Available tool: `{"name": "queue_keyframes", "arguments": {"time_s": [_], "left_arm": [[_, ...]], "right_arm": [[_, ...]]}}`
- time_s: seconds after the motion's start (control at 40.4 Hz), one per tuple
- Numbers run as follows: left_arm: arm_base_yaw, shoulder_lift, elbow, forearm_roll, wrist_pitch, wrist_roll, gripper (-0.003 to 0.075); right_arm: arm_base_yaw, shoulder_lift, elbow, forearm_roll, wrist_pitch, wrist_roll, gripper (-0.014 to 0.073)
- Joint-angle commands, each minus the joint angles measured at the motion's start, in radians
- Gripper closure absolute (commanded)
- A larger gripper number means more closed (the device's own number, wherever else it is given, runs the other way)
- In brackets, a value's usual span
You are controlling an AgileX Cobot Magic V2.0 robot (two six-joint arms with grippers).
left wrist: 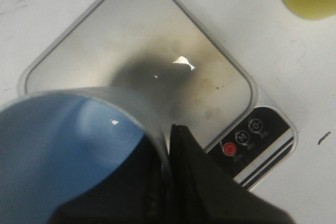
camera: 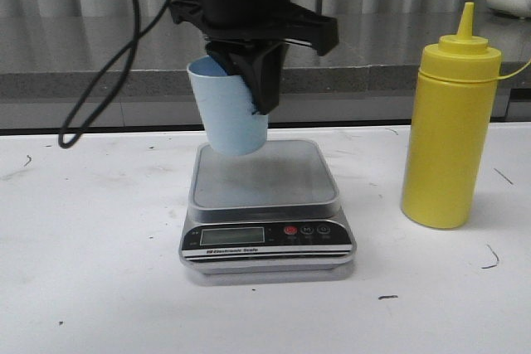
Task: Pour seasoning into cup on scale with both arms
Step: 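Carry the cup over the scale and lower it onto the platform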
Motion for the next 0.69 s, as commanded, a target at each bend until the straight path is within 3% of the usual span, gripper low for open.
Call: {"name": "queue_keyframes", "arguments": {"time_s": [0.0,0.346,0.668], "left_arm": [[-0.015,-0.016,-0.064,-0.005,-0.005,-0.004,0.074],[-0.017,0.008,-0.081,-0.027,-0.027,-0.004,0.0723],[-0.017,0.008,-0.081,-0.051,-0.027,-0.004,0.0425]], "right_arm": [[0.003,0.014,-0.038,-0.005,-0.077,0.002,-0.0068],[0.003,0.014,-0.037,-0.005,-0.076,0.002,-0.0068],[0.003,0.014,-0.037,-0.005,-0.076,0.002,-0.0068]]}}
